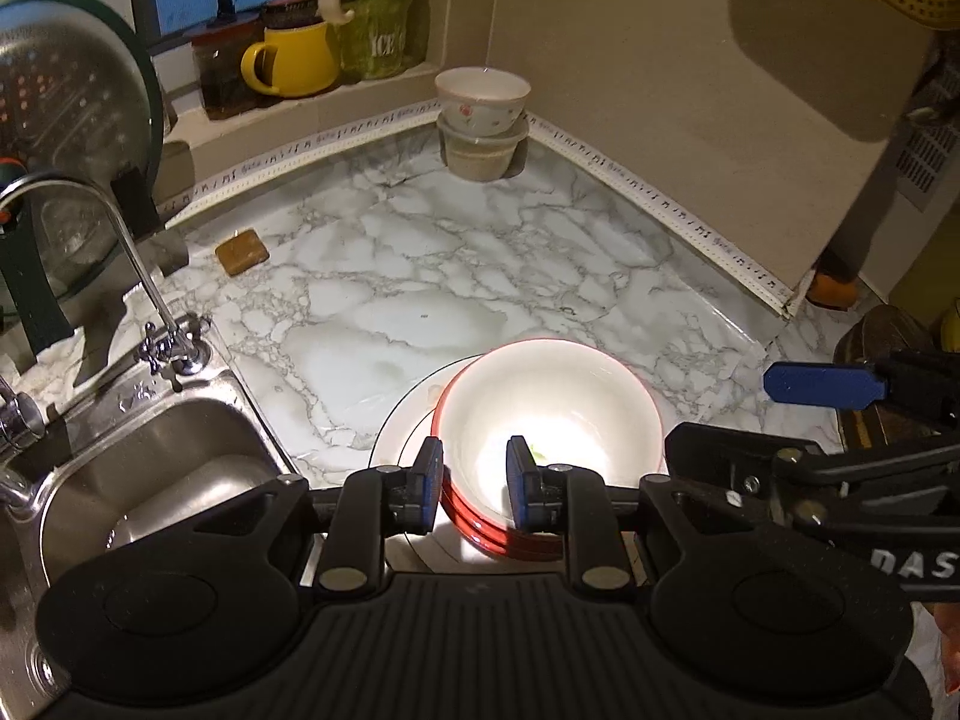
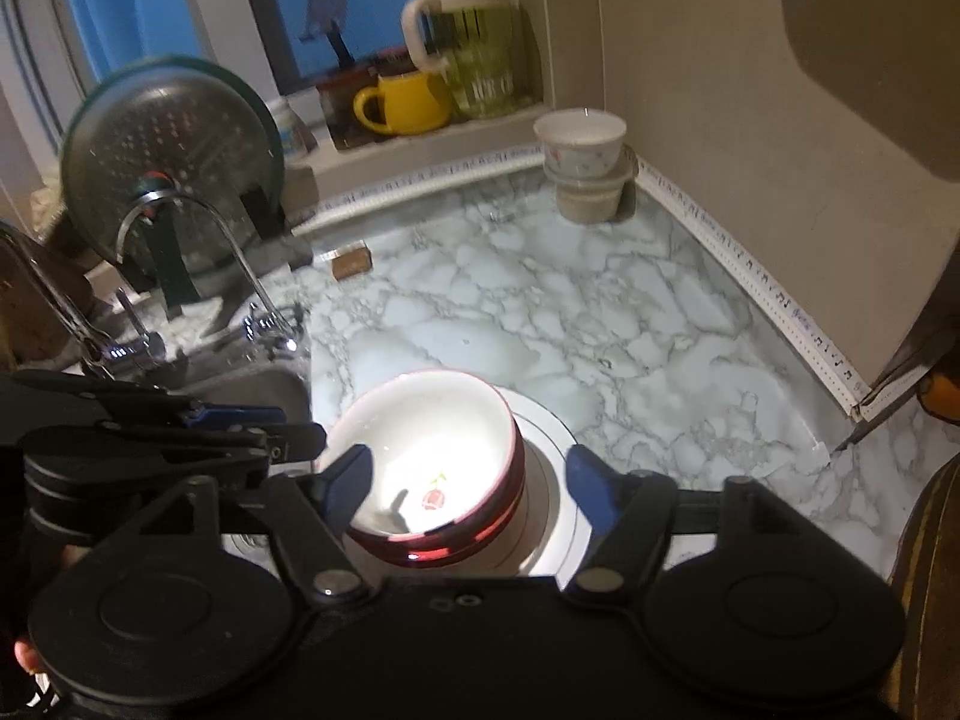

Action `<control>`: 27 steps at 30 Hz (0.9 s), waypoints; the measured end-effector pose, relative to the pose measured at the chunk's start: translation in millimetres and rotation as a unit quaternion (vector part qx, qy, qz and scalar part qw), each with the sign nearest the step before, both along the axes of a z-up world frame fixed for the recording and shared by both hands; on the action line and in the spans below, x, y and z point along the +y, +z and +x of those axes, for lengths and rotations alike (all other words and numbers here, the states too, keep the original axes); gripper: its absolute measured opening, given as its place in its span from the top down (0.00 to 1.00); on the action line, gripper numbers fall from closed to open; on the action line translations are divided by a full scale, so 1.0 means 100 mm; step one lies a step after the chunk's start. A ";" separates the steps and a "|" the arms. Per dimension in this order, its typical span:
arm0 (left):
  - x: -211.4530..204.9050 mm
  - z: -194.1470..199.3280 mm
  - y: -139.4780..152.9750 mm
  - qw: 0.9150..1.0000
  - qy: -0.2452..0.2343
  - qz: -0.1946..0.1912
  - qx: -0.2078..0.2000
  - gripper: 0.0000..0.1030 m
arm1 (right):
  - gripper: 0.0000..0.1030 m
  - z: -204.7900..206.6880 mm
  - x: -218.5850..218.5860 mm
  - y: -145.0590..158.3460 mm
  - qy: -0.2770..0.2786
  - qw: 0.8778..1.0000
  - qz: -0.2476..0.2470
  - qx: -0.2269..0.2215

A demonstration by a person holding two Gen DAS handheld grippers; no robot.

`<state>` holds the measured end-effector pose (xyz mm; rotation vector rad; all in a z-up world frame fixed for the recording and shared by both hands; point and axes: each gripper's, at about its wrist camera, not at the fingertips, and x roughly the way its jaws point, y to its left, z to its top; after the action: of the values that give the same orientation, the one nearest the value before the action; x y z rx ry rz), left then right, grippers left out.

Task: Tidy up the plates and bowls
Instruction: 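Lower the nested bowls onto the floral plate stack with both grippers, then open both grippers and pull them back from the bowls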

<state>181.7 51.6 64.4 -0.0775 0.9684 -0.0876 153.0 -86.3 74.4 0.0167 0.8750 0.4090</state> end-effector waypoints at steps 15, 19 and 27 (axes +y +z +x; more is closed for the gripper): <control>0.02 -0.49 0.19 0.997 -0.002 0.002 -0.082 0.30 | 0.01 -0.58 -0.10 0.09 -0.023 0.992 0.047 -0.112; 0.06 -0.58 0.19 0.996 -0.004 -0.004 -0.094 0.27 | 0.01 -0.72 -0.10 0.07 -0.038 0.989 0.055 -0.131; 0.15 -0.73 0.11 0.995 -0.004 -0.034 -0.096 0.24 | 0.00 -1.01 -0.03 0.00 -0.086 0.984 0.054 -0.145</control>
<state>108.5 66.8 75.8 -0.1258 0.7742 -0.1329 52.2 -89.7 74.1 0.1296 0.5578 0.2875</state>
